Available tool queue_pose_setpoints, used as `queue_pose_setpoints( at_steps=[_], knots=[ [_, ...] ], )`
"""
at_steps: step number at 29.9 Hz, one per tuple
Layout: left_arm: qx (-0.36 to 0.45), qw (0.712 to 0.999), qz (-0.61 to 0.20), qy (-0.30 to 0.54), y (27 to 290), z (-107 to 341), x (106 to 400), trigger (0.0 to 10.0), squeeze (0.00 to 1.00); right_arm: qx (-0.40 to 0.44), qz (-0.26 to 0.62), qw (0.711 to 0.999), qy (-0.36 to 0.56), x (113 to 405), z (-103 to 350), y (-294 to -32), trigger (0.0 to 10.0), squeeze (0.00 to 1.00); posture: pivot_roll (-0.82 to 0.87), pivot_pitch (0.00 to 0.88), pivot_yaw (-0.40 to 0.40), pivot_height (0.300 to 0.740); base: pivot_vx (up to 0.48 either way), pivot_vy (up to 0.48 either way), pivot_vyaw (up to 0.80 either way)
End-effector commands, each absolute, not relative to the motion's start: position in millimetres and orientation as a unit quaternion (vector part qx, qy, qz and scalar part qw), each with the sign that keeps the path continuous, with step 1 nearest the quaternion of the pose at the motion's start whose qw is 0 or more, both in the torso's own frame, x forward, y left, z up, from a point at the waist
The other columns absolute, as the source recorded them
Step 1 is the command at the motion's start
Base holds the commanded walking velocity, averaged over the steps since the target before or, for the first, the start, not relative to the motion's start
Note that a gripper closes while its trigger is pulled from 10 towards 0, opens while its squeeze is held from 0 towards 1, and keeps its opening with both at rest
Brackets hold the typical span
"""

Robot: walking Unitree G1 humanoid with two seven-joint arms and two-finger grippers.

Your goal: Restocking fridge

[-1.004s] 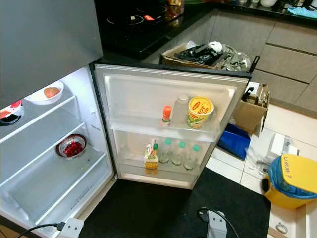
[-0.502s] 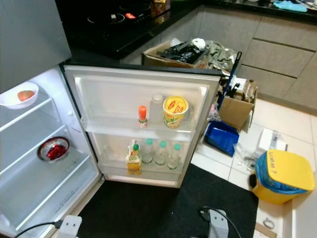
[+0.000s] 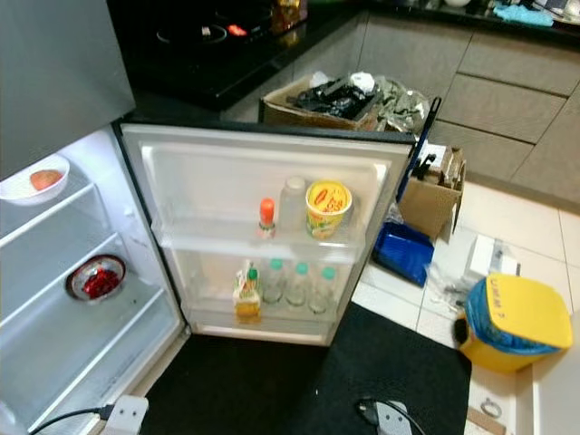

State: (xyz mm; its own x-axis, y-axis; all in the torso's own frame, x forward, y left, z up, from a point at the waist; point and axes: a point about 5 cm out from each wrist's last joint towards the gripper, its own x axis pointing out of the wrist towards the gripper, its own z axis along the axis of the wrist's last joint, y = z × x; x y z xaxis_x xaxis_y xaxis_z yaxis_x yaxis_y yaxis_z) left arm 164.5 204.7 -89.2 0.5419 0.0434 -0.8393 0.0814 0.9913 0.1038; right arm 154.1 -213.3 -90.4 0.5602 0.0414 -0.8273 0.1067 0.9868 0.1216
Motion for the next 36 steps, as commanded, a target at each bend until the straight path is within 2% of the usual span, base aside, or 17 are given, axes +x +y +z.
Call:
queue_pose_setpoints(
  at_steps=[1, 8, 10, 18, 27, 35, 36],
  knots=[
    [0.063, 0.87, -0.009, 0.489, 206.2, -91.9, 157.9, 10.0, 0.0, 0.078, -0.021, 0.873, 0.48, 147.4, -93.4, -212.5, 10.0, 0.0, -0.08, 0.1, -0.015, 0.74, 0.386, 0.0, 0.0],
    [0.061, 0.873, -0.01, 0.484, 205.5, -91.6, 158.3, 10.0, 0.0, 0.078, -0.022, 0.871, 0.485, 143.6, -94.9, -212.2, 10.0, 0.0, -0.08, 0.102, -0.015, 0.74, 0.373, 0.0, 0.0],
    [0.056, 0.875, -0.019, 0.48, 203.7, -91.2, 159.4, 10.0, 0.0, 0.077, -0.022, 0.87, 0.486, 143.4, -95.0, -212.4, 10.0, 0.0, -0.08, 0.103, -0.016, 0.74, 0.0, 0.0, 0.0],
    [0.059, 0.873, -0.028, 0.483, 200.9, -92.0, 158.5, 10.0, 0.0, 0.077, -0.022, 0.872, 0.483, 144.8, -94.3, -213.0, 10.0, 0.0, -0.08, 0.103, -0.017, 0.74, 0.0, -0.467, 0.0],
    [0.056, 0.874, -0.025, 0.482, 199.0, -92.5, 157.9, 10.0, 0.0, 0.074, -0.018, 0.873, 0.481, 145.7, -93.8, -213.2, 10.0, 0.0, -0.09, 0.106, -0.019, 0.74, 0.0, 0.0, 0.0],
    [0.065, 0.885, -0.023, 0.461, 202.3, -88.4, 164.8, 10.0, 0.0, 0.038, 0.037, 0.889, 0.454, 164.7, -85.5, -208.9, 10.0, 0.0, -0.09, 0.106, -0.019, 0.74, 0.0, 0.0, 0.0],
    [0.081, 0.895, -0.021, 0.439, 207.2, -82.6, 174.3, 10.0, 0.0, 0.043, 0.053, 0.9, 0.43, 178.5, -78.9, -205.9, 10.0, 0.0, -0.09, 0.108, -0.018, 0.74, 0.0, 0.0, 0.0]
  ],
)
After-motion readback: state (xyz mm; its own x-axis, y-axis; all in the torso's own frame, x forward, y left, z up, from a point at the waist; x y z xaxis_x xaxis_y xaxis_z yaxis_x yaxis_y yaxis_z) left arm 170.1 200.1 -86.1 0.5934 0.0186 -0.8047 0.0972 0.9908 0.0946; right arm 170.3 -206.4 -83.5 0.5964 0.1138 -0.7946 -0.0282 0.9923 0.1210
